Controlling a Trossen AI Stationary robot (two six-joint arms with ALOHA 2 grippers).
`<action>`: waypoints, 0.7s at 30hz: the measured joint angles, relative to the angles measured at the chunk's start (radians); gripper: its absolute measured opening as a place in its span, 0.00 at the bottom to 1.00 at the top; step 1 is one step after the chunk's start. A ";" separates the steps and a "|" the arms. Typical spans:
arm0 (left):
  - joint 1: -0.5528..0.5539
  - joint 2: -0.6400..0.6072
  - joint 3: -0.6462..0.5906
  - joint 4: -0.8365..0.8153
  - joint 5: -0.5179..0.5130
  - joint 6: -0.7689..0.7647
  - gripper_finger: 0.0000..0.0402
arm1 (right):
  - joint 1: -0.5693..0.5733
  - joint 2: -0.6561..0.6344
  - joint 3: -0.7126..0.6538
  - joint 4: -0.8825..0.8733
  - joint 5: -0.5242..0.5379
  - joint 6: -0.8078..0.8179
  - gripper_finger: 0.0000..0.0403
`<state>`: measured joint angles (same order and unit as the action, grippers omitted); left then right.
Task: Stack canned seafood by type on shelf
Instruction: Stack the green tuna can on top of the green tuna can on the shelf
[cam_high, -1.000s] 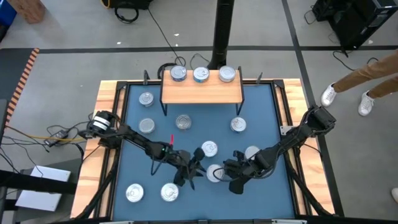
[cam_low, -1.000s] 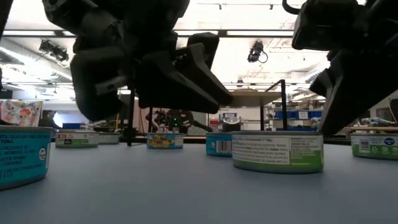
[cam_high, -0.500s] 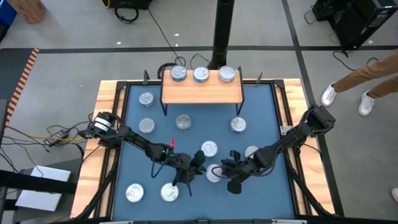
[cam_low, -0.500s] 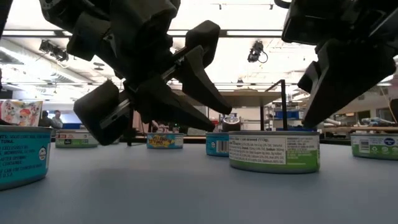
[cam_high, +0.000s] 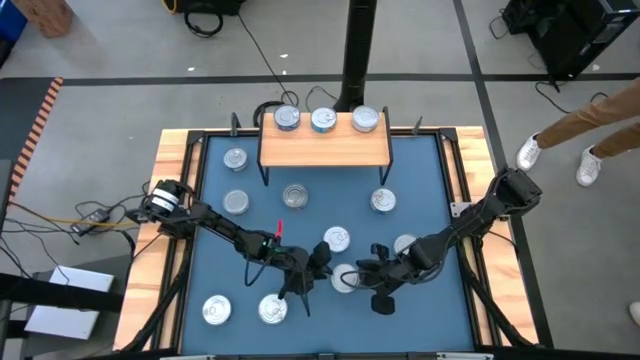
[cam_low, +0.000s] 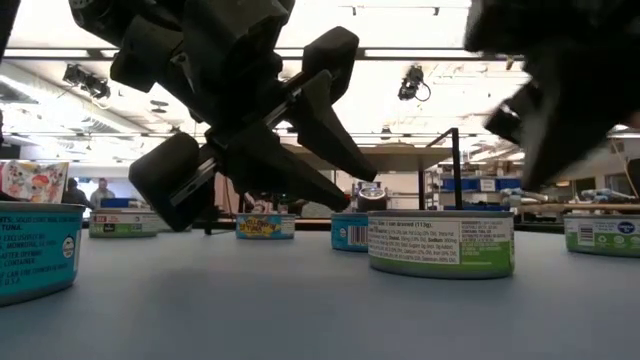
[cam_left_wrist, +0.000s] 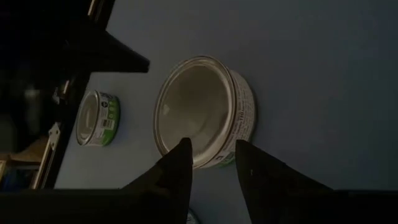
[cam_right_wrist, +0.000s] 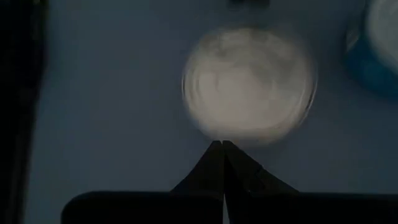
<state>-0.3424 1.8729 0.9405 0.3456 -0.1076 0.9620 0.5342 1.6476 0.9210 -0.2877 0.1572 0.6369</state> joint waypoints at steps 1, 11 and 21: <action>0.000 0.000 0.000 0.000 0.000 0.000 0.32 | 0.004 0.008 -0.001 -0.007 -0.002 0.004 0.01; 0.000 0.000 0.000 -0.016 0.000 0.003 0.32 | -0.019 0.096 -0.001 0.088 0.016 -0.026 0.01; 0.000 0.000 0.000 -0.091 -0.014 0.007 0.32 | -0.043 0.102 -0.001 0.103 0.025 -0.057 0.01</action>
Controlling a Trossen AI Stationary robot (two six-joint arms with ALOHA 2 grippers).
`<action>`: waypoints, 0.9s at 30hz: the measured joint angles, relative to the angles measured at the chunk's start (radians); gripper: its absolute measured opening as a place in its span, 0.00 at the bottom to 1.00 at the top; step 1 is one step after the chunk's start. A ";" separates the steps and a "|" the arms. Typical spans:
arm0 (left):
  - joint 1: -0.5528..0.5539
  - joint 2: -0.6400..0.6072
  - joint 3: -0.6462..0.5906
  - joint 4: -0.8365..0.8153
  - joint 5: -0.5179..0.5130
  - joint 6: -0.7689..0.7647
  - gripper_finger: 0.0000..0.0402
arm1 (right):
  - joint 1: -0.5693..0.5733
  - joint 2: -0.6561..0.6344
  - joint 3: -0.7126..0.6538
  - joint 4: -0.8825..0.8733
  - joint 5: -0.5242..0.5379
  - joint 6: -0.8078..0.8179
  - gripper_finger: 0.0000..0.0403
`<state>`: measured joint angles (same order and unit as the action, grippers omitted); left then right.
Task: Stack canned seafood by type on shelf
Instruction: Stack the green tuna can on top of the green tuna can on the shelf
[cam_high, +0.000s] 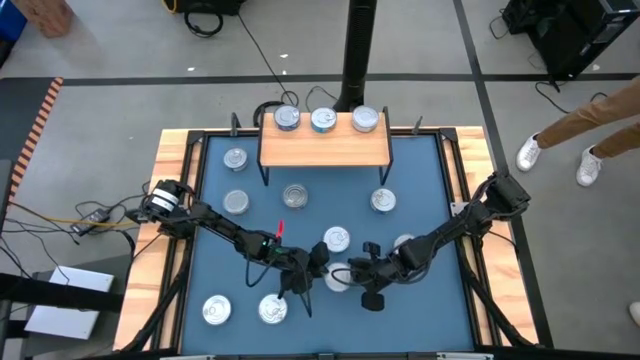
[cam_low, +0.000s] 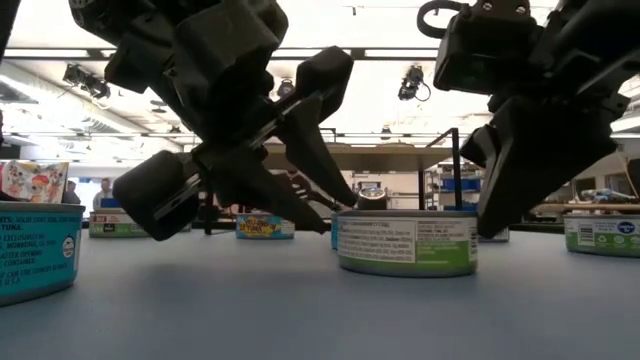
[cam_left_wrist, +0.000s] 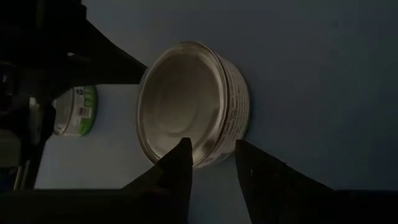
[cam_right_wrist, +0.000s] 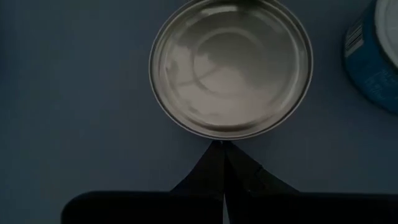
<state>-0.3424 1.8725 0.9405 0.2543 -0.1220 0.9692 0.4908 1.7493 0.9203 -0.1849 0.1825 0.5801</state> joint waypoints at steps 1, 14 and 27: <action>0.000 0.000 0.000 -0.005 -0.004 0.000 0.32 | -0.003 0.000 0.000 0.002 0.000 -0.005 0.01; 0.000 0.033 0.000 0.014 0.000 0.000 0.32 | -0.027 0.000 -0.001 0.044 -0.026 -0.050 0.01; -0.008 0.054 0.002 0.039 -0.041 -0.002 0.29 | -0.016 0.000 -0.002 0.043 -0.026 -0.050 0.01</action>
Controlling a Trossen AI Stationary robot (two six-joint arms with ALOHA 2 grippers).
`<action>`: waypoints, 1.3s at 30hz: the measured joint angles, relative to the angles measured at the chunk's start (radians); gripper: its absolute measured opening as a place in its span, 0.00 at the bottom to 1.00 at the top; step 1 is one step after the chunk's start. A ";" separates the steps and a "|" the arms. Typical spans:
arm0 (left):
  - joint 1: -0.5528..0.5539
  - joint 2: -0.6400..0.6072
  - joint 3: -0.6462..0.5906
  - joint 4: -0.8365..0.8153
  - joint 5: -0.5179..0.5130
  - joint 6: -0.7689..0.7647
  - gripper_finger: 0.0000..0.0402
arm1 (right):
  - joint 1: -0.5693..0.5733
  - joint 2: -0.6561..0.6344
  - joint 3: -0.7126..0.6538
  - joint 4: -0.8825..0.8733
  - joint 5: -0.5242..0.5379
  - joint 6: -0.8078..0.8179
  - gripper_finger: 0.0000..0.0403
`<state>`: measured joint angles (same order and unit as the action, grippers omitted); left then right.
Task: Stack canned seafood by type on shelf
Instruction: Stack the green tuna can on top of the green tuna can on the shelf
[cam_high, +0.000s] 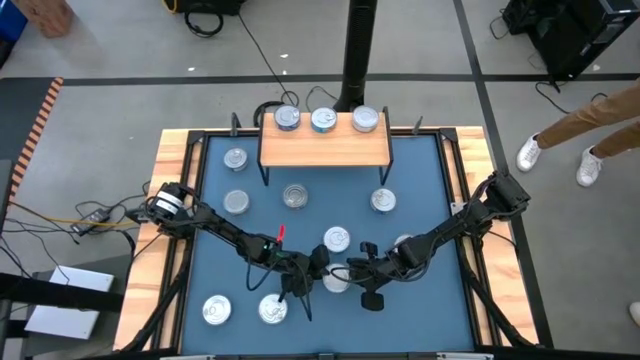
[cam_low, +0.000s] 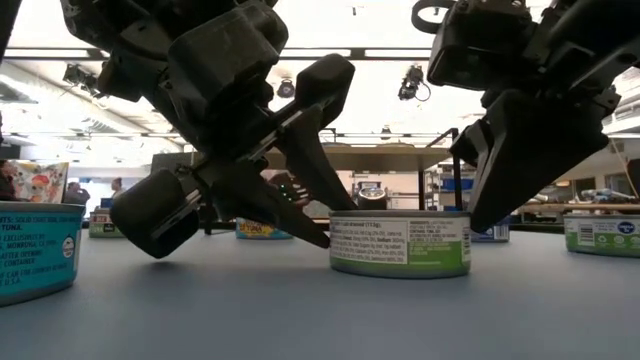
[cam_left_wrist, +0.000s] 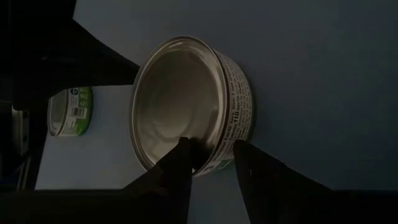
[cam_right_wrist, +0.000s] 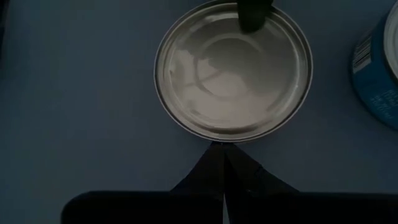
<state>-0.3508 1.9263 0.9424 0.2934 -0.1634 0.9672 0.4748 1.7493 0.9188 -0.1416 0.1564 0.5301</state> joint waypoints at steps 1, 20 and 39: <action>0.000 0.000 0.000 0.000 0.000 0.000 0.28 | 0.001 0.000 0.000 0.000 0.002 -0.001 0.01; 0.001 0.002 0.000 0.011 -0.008 -0.001 0.05 | 0.023 -0.052 0.002 -0.051 0.003 -0.002 0.17; 0.003 0.008 0.114 -0.116 -0.042 -0.078 0.00 | 0.131 -0.055 0.085 -0.273 0.342 -0.099 0.33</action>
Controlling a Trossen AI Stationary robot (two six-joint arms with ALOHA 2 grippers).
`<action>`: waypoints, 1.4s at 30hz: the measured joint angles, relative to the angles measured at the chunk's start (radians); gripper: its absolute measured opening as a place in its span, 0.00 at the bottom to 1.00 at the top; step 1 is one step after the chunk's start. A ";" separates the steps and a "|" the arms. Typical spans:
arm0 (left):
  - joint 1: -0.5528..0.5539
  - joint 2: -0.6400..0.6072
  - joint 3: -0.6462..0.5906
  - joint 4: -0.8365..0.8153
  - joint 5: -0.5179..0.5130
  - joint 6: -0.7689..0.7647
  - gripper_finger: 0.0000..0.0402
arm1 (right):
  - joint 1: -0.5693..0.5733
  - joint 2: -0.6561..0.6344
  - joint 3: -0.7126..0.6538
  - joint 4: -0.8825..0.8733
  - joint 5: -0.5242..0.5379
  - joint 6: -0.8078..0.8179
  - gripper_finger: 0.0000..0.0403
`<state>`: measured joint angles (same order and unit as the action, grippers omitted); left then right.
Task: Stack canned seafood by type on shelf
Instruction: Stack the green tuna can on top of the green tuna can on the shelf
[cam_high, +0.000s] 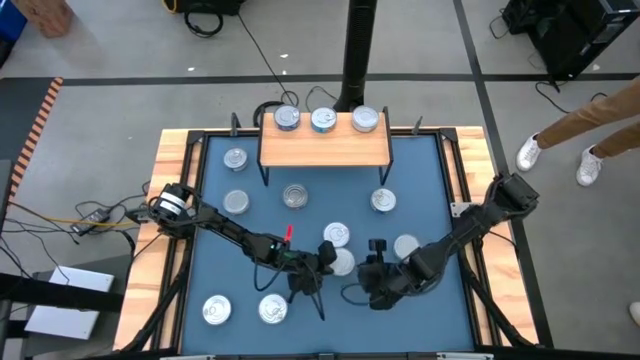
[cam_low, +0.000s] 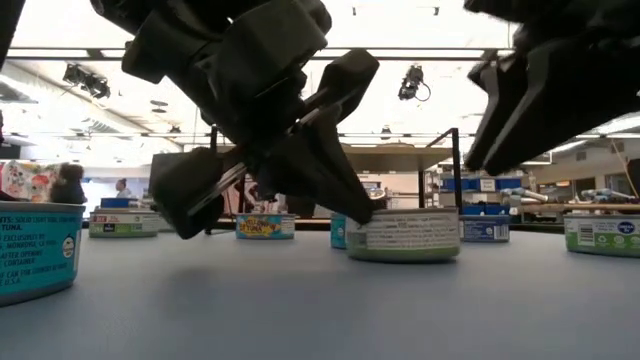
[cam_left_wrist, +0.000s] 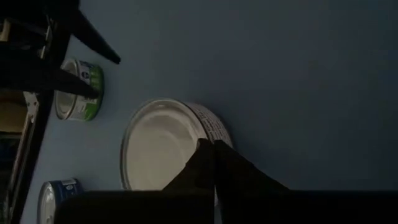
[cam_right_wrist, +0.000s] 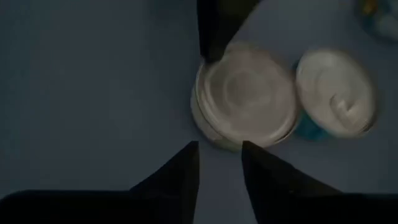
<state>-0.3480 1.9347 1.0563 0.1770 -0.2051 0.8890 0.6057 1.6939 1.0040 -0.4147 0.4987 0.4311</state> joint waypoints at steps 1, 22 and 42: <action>0.000 0.000 0.005 -0.002 0.000 -0.011 0.00 | 0.011 0.000 0.002 0.001 0.025 -0.024 0.35; 0.041 -0.003 0.142 -0.093 -0.001 -0.301 0.00 | 0.049 0.034 -0.005 0.010 0.181 -0.093 0.67; 0.059 0.034 0.145 -0.177 0.050 -0.270 0.13 | 0.056 0.152 0.030 0.018 0.229 -0.007 0.71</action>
<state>-0.2890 1.9689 1.2011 0.0001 -0.1548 0.6191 0.6617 1.8458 1.0338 -0.3969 0.7277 0.4240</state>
